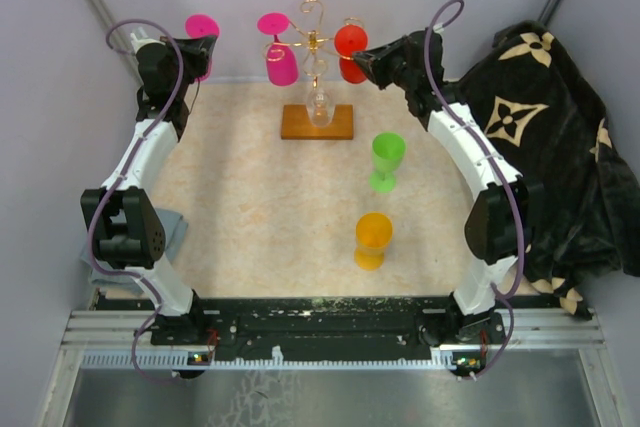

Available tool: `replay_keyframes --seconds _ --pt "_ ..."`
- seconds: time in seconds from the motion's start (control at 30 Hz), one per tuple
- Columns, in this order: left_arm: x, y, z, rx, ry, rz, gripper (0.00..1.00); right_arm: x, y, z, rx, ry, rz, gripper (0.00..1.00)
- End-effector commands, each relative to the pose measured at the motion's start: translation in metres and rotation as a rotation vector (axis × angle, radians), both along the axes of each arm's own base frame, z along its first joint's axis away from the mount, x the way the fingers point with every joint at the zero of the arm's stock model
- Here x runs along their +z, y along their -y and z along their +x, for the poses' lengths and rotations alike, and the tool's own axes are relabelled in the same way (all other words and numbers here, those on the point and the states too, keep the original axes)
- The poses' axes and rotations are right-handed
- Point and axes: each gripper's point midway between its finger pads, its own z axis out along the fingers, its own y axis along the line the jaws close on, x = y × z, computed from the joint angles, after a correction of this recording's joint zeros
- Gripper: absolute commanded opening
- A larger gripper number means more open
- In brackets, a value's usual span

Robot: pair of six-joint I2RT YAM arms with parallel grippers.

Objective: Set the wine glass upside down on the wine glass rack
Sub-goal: Adjust the wine rack at the center of the board.

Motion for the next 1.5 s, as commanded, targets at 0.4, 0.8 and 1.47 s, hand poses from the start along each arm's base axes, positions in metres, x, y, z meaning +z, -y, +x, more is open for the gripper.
replay_keyframes --seconds 0.4,0.8,1.47 --pt "0.032 0.001 -0.012 0.004 0.064 0.034 0.04 0.065 -0.003 -0.031 0.059 0.217 0.002 0.28" --pt "0.038 -0.001 -0.016 0.009 0.075 0.052 0.04 0.070 -0.001 -0.054 0.095 0.233 0.001 0.32" --pt "0.052 0.014 0.014 -0.072 0.129 0.093 0.03 0.077 0.035 -0.096 0.008 0.292 -0.176 0.26"
